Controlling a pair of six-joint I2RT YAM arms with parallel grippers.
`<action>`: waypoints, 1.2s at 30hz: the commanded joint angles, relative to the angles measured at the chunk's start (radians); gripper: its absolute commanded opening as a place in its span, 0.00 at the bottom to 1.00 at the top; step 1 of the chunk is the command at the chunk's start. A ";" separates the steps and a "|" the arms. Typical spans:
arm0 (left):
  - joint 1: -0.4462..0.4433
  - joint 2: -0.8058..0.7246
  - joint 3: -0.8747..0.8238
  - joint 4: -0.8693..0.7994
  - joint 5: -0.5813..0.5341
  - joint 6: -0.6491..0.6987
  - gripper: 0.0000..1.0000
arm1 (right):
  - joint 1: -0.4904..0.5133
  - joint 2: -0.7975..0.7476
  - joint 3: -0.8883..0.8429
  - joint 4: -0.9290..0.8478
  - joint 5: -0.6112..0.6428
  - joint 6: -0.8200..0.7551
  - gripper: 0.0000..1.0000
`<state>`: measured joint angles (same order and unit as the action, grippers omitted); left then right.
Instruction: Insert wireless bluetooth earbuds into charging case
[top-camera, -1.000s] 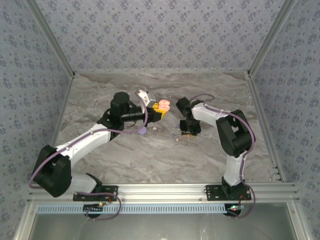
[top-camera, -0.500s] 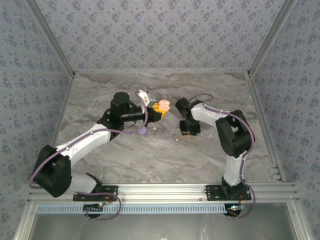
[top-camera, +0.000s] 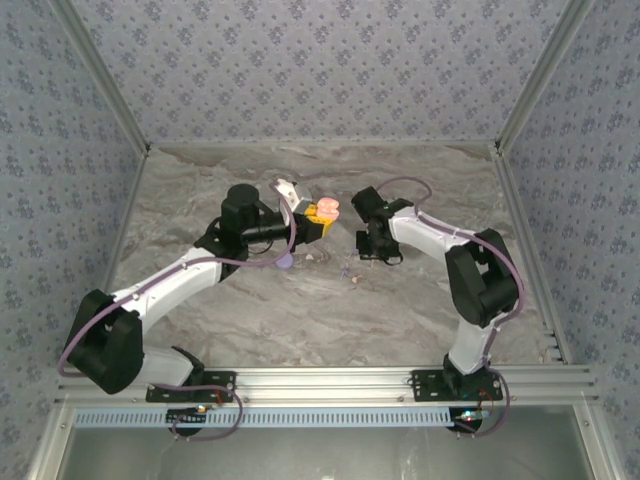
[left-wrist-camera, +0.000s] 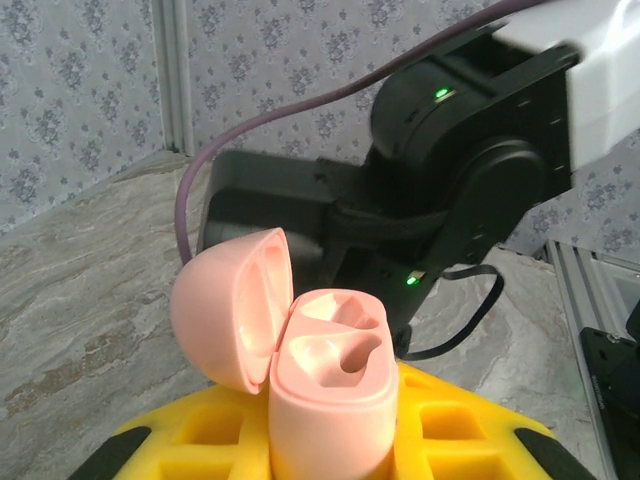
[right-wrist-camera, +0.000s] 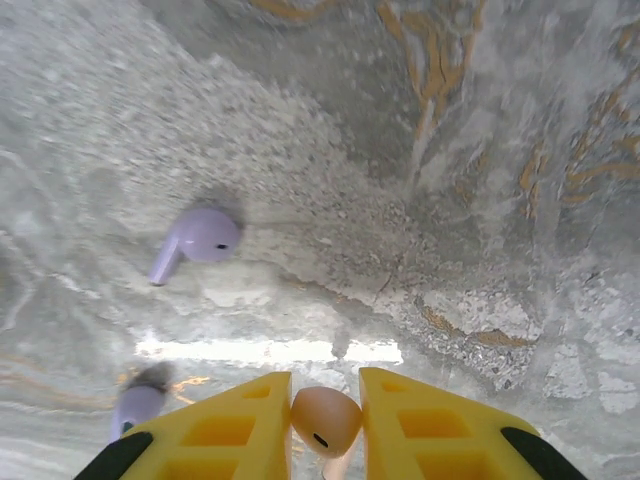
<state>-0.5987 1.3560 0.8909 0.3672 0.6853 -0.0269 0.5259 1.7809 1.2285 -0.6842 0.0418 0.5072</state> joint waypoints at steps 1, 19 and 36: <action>-0.007 0.011 0.010 0.030 -0.024 0.005 0.22 | -0.006 -0.065 -0.020 0.032 0.021 -0.031 0.23; -0.007 0.048 -0.038 0.154 -0.148 -0.089 0.22 | -0.014 -0.326 0.012 0.078 0.066 -0.125 0.22; -0.060 0.142 -0.040 0.253 -0.193 -0.166 0.22 | 0.007 -0.405 0.146 0.130 -0.008 -0.207 0.23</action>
<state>-0.6415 1.4822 0.8429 0.5617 0.4999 -0.1703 0.5224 1.3979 1.3315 -0.5789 0.0631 0.3313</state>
